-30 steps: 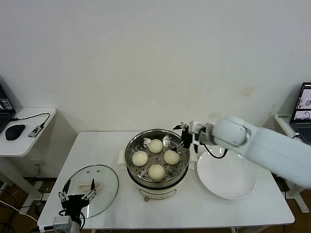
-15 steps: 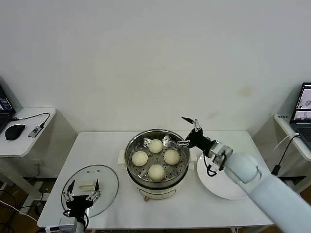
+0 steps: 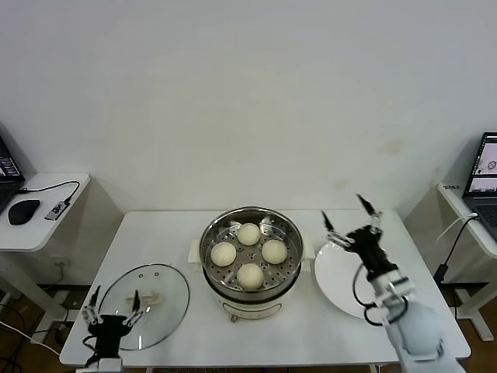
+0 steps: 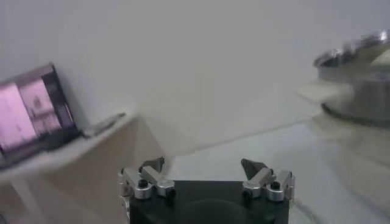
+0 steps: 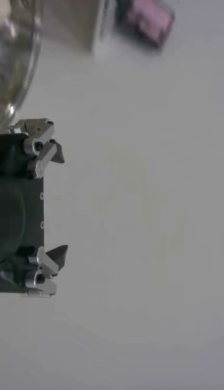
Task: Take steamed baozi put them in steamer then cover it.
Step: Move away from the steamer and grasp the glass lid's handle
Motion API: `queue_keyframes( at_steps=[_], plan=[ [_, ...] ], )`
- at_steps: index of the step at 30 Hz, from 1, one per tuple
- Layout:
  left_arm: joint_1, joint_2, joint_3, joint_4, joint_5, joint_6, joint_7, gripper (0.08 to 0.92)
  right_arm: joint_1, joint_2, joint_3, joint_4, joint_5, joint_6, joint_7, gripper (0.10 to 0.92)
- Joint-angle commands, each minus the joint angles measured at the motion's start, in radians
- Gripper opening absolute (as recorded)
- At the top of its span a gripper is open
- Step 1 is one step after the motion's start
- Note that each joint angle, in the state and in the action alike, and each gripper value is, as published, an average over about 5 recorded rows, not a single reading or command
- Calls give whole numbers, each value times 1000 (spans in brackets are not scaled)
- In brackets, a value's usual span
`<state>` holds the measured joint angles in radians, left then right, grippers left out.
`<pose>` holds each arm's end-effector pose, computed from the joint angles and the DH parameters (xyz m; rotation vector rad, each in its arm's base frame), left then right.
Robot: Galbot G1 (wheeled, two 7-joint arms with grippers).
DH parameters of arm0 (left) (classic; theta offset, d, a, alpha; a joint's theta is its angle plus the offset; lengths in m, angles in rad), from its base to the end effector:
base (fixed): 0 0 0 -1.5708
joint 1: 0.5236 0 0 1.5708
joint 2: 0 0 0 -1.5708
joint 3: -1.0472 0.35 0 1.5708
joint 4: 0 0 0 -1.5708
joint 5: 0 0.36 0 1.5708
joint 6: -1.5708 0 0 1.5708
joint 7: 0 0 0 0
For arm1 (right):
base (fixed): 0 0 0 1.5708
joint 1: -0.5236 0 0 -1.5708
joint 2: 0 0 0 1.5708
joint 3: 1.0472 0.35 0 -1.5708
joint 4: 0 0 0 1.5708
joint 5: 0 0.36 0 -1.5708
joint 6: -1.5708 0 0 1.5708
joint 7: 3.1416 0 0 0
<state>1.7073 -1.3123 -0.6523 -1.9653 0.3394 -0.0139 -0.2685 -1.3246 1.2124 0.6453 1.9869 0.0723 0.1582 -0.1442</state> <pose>0.1416 0.0953 -0.3551 0.2838 -2.8280 -0.9598 0.2657 -0.1092 -0.2602 -0.2572 2.8004 -0.4667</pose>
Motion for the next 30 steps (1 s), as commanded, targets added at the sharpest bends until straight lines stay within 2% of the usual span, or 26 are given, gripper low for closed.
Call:
queue_keyframes(
  at_steps=[1,5,10,22,30],
  plan=[
    [151,18,-130,114,706,-130,-61,823,-219,148,284,69,-82,13,72,823],
    [144,27,-140,156,871,-128,-79,823,-204,165,297,51,-66,1,108,823],
    [78,41,-123,181,984,-121,-75,823,-201,180,317,35,-57,3,128,823],
    [-112,106,-13,263,998,-101,-18,823,-214,188,355,22,-52,8,138,823],
    [-188,126,30,351,990,-89,7,823,-222,190,358,22,-55,9,136,823]
  ],
)
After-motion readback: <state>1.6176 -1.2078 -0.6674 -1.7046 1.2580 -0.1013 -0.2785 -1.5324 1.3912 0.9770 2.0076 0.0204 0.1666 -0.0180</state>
